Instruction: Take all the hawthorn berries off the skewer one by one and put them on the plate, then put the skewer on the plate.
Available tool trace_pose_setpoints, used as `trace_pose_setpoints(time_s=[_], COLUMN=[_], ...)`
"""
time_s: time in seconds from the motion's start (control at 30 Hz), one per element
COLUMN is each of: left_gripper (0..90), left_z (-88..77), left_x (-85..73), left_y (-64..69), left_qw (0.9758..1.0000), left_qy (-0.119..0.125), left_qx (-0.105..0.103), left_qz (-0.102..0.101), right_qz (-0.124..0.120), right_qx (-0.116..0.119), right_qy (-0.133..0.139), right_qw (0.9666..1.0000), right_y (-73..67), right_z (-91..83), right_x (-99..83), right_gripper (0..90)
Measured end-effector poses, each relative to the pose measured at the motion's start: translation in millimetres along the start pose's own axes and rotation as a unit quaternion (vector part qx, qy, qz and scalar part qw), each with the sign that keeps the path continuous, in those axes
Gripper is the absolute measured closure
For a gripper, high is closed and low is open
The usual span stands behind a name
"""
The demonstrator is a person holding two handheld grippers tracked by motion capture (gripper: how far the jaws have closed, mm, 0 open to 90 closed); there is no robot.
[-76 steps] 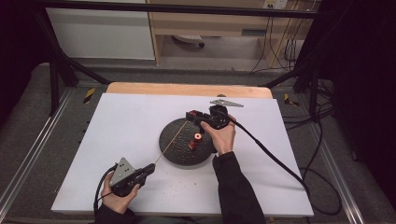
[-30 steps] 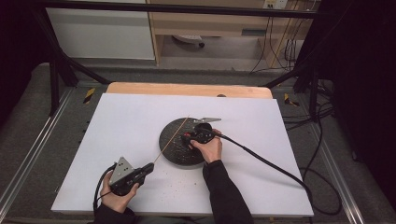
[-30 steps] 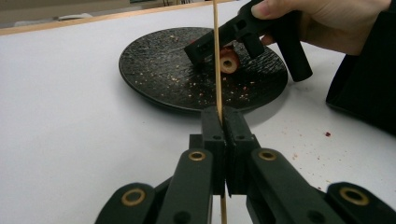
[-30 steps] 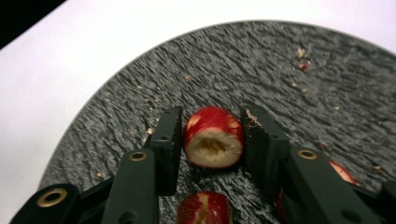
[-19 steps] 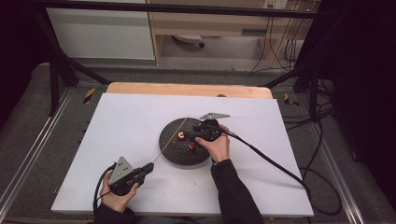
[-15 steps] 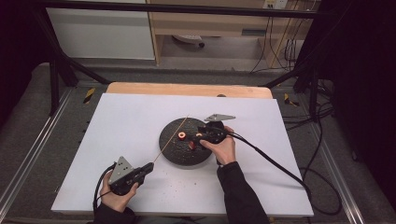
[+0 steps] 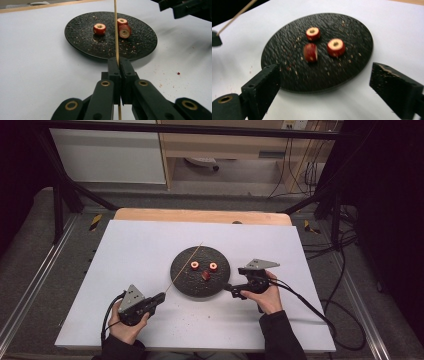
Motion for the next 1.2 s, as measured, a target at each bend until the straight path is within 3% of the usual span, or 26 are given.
trace_pose_setpoints(time_s=[0.13, 0.5, 0.9, 1.1, 1.2], left_gripper=[88.3, 88.3, 88.3, 88.3, 88.3], left_z=[2.1, 15.9, 37.1, 56.4, 65.3], left_x=[4.2, 21.5, 37.2, 42.6, 43.2], left_y=[-0.9, -4.0, -10.2, -5.4, -3.4], left_qw=[1.0, 0.9998, 0.9994, 0.9991, 0.9987], left_qy=[-0.001, -0.018, -0.032, -0.041, -0.05], left_qx=[0.002, -0.001, 0.01, 0.006, 0.011], left_qz=[-0.001, 0.003, -0.003, -0.008, -0.001], right_qz=[-0.018, 0.002, 0.001, -0.005, -0.004], right_qx=[-0.009, -0.033, -0.042, -0.045, -0.045], right_qy=[0.005, 0.007, 0.0, -0.013, -0.012], right_qw=[0.9998, 0.9994, 0.9991, 0.9989, 0.9989], right_y=[10.3, 33.6, 40.8, 41.9, 42.3], right_z=[-12.9, -47.6, -56.8, -55.0, -55.6], right_x=[-14.3, -42.8, -57.6, -64.9, -65.4], right_gripper=[7.5, 2.2, 0.8, 0.8, 0.8])
Point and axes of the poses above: each handheld gripper's, and its own axes: z roughly forward along the jaws, x roughly out of its top, y roughly to its right, the point moved 8 cm from there along z, roughly forward along the jaws, and after that the axes turned 6 degrees about z, right-handed, at the moved point
